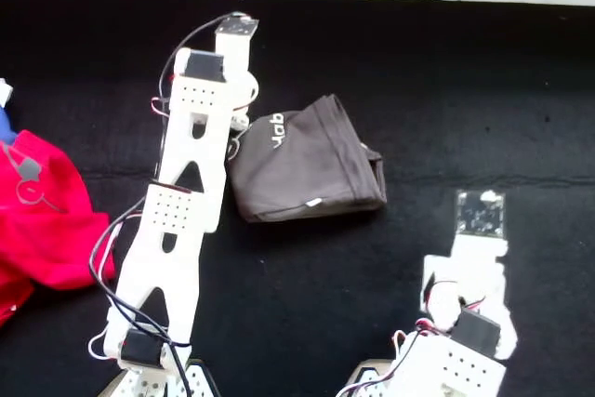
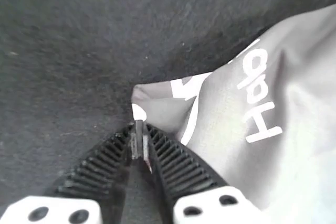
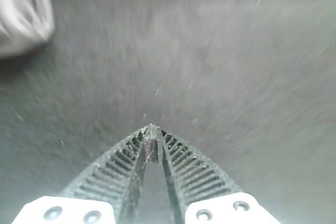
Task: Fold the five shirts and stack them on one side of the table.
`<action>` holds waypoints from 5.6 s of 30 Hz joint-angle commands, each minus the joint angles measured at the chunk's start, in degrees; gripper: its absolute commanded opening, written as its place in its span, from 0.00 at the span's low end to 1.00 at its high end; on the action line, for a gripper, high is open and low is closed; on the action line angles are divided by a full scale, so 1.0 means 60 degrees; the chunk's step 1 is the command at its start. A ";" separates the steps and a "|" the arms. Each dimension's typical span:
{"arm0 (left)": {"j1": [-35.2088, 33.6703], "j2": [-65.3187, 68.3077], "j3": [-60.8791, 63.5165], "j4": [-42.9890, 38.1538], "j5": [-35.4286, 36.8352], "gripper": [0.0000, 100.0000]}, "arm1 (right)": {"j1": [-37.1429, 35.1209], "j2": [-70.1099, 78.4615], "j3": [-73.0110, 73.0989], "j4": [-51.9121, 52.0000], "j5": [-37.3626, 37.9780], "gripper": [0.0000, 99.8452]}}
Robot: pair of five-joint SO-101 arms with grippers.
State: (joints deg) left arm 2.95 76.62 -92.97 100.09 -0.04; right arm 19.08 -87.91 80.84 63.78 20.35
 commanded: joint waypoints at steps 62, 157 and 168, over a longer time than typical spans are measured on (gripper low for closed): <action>-0.0828 0.0725 -0.0359 -0.0542 0.1348 0.01 | -0.4198 1.2711 -1.0689 0.1502 -0.1377 0.01; -0.2674 0.0740 -0.0388 -0.0703 0.5377 0.01 | -0.9341 1.9363 -1.6095 0.2982 -0.0762 0.01; -0.2674 0.0740 -0.0388 -0.0703 0.5377 0.01 | -0.8769 1.7971 -1.7692 0.3919 -0.0733 0.01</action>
State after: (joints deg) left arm -11.82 81.54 -94.64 96.48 31.96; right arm -36.13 27.25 -20.26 84.62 15.52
